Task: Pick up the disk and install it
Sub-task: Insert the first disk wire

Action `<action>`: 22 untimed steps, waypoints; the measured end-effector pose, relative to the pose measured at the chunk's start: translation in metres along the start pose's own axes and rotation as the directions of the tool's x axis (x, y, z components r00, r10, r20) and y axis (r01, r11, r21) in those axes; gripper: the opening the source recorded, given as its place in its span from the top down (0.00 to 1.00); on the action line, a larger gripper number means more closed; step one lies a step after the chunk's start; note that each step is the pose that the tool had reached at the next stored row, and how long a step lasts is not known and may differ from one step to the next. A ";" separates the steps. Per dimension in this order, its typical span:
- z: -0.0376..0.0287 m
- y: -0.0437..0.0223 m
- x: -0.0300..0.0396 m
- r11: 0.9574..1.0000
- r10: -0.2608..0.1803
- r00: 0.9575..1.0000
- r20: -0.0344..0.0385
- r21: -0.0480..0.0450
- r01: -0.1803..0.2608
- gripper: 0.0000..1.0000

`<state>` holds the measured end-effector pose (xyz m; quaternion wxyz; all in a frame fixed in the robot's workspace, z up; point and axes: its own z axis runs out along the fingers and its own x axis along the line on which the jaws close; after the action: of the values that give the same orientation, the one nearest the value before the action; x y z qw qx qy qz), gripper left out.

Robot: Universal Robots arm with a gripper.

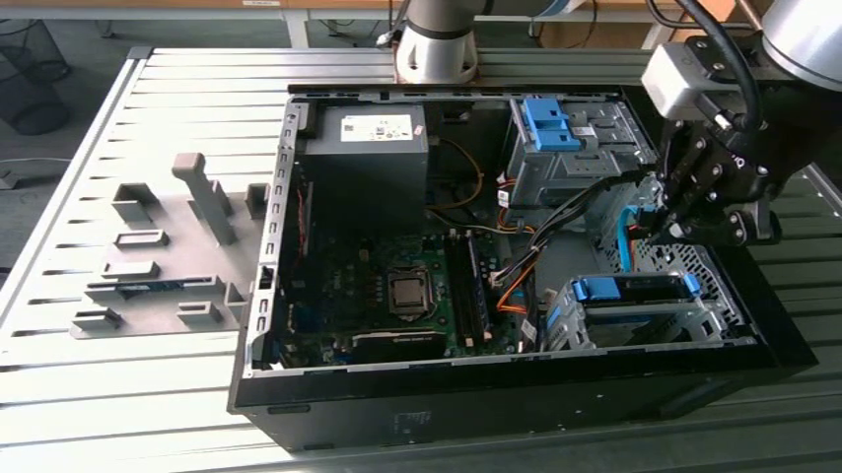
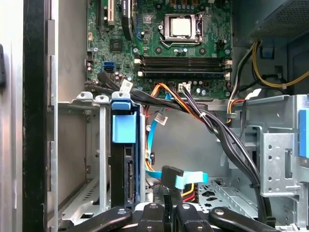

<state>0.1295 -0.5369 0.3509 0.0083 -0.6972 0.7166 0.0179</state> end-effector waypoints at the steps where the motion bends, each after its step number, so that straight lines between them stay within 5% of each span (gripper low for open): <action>1: 0.0001 0.0016 0.0009 1.000 0.000 1.000 0.000 0.004 0.000 0.84; 4: 0.0002 0.0041 0.0028 1.000 -0.001 1.000 -0.006 0.007 0.001 0.84; 6: 0.0001 0.0045 0.0032 1.000 -0.002 1.000 -0.026 0.009 0.002 0.84; 7: 0.0013 0.0068 0.0037 1.000 -0.002 0.997 -0.077 0.015 0.004 0.84; 15: 0.0075 0.0070 0.0124 1.000 -0.002 0.997 -0.081 0.017 0.004 0.84; 22: 0.0096 0.0069 0.0129 1.000 -0.002 0.997 -0.079 0.017 0.003 0.84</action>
<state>0.1221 -0.5492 0.3409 -0.0141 -0.6983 0.7155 -0.0156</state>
